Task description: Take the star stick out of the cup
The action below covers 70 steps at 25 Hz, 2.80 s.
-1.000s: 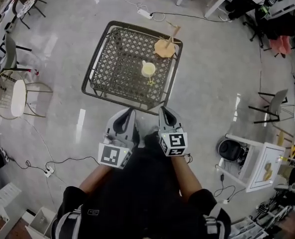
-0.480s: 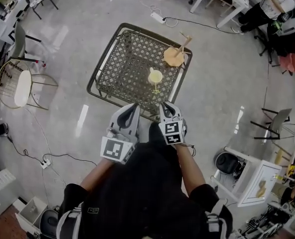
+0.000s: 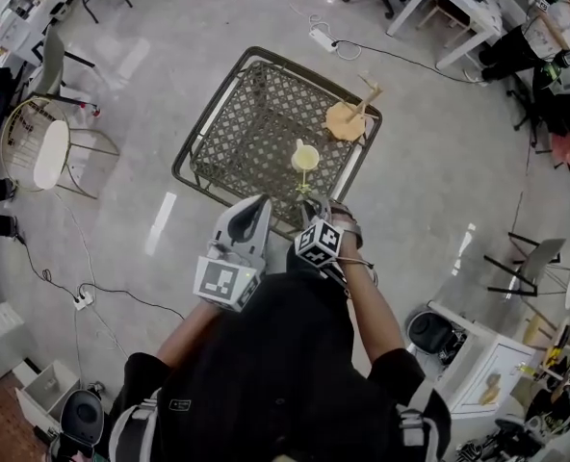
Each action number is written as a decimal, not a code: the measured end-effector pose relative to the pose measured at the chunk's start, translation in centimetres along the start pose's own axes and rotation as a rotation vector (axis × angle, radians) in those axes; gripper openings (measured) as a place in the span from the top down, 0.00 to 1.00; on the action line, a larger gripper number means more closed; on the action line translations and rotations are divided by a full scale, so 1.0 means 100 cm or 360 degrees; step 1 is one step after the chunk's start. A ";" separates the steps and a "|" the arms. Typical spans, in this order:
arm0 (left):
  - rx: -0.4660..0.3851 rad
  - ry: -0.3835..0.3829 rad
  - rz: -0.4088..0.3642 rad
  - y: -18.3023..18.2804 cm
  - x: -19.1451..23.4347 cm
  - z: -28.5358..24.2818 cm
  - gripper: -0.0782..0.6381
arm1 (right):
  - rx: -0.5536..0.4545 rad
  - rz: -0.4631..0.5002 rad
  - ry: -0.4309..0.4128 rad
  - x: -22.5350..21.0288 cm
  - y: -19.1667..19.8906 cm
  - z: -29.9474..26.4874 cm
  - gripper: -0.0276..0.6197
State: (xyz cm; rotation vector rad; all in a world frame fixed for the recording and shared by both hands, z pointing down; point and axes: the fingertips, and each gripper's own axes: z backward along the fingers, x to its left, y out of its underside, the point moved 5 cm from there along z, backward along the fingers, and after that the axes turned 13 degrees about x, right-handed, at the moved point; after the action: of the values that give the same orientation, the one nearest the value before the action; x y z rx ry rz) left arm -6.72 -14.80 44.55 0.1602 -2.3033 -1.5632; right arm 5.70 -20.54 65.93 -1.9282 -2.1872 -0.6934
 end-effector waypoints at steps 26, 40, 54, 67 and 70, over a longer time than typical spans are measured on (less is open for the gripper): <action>0.0043 -0.0118 0.0047 -0.008 0.008 -0.026 0.87 | 0.0173 0.0525 0.0057 0.007 0.009 -0.085 0.82; 0.0015 -0.0089 0.0058 -0.008 0.017 -0.020 0.87 | 0.0116 0.0279 0.0082 -0.007 -0.002 -0.066 0.92; -0.0032 0.0090 0.0037 -0.002 0.019 0.028 0.87 | -0.0136 -0.0779 0.0126 -0.017 -0.009 0.048 0.92; -0.0064 0.0143 -0.0041 0.008 0.010 0.053 0.87 | -0.0539 -0.1687 0.0177 -0.005 0.024 0.140 0.92; -0.0081 0.0124 -0.0052 0.005 0.005 0.054 0.87 | -0.0623 -0.1742 0.0201 -0.010 0.024 0.156 0.92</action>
State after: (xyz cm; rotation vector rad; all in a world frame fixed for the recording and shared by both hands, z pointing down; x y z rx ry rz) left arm -8.98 -10.05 43.31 0.2431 -2.2100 -1.6008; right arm 11.15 -14.61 52.36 -0.5456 -3.0688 -1.3854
